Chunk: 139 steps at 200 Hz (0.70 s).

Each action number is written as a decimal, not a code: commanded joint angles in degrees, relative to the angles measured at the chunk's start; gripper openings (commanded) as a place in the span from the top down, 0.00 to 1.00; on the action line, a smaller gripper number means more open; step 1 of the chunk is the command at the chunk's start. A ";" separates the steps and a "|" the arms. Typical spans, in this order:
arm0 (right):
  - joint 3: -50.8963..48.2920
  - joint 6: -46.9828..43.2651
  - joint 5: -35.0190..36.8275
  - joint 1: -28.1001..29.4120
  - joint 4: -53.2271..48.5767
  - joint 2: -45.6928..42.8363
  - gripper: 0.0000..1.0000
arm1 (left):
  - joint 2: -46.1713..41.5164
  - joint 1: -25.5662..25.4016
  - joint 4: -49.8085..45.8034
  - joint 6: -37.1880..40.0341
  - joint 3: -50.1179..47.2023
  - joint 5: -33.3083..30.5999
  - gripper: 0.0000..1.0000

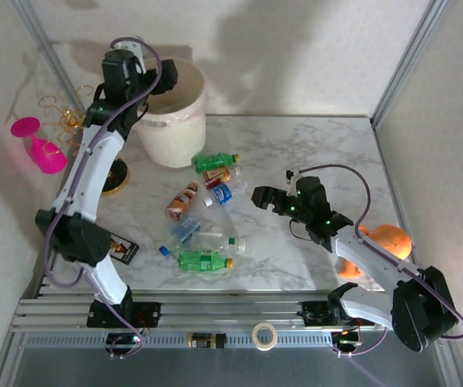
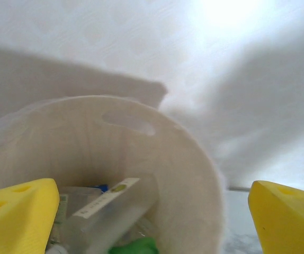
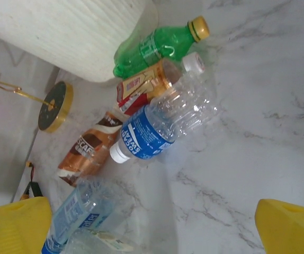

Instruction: Put the plastic bottles in the bin

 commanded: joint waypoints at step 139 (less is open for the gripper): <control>19.99 -22.78 0.30 19.67 -18.39 21.27 0.01 | -38.34 -10.07 34.19 -31.71 -74.38 0.08 0.00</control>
